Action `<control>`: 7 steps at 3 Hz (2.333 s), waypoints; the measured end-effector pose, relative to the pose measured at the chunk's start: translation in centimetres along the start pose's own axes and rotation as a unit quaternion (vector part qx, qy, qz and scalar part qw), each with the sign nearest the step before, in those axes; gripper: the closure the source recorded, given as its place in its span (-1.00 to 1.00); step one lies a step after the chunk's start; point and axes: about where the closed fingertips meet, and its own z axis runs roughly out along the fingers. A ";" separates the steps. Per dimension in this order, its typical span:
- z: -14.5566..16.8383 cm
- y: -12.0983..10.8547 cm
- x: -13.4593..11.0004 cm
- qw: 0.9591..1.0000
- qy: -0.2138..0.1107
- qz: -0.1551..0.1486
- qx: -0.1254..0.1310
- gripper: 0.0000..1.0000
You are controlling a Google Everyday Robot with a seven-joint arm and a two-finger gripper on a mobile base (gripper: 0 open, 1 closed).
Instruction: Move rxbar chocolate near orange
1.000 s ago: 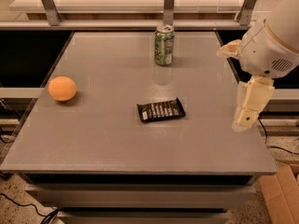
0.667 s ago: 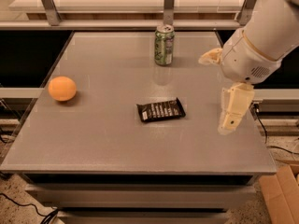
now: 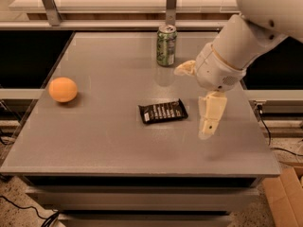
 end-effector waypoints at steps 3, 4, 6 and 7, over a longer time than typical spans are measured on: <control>5.4 -1.5 -2.2 0.997 -0.019 -0.053 -0.055 -1.00; 6.7 -1.8 -2.6 0.995 -0.019 -0.063 -0.070 -1.00; 8.2 -2.0 -2.8 0.994 -0.014 -0.076 -0.082 -0.44; 8.0 -2.1 -2.9 0.994 -0.013 -0.077 -0.081 0.02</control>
Offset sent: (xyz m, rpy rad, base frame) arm 0.0142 0.0475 -0.0447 0.0128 0.0760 0.1647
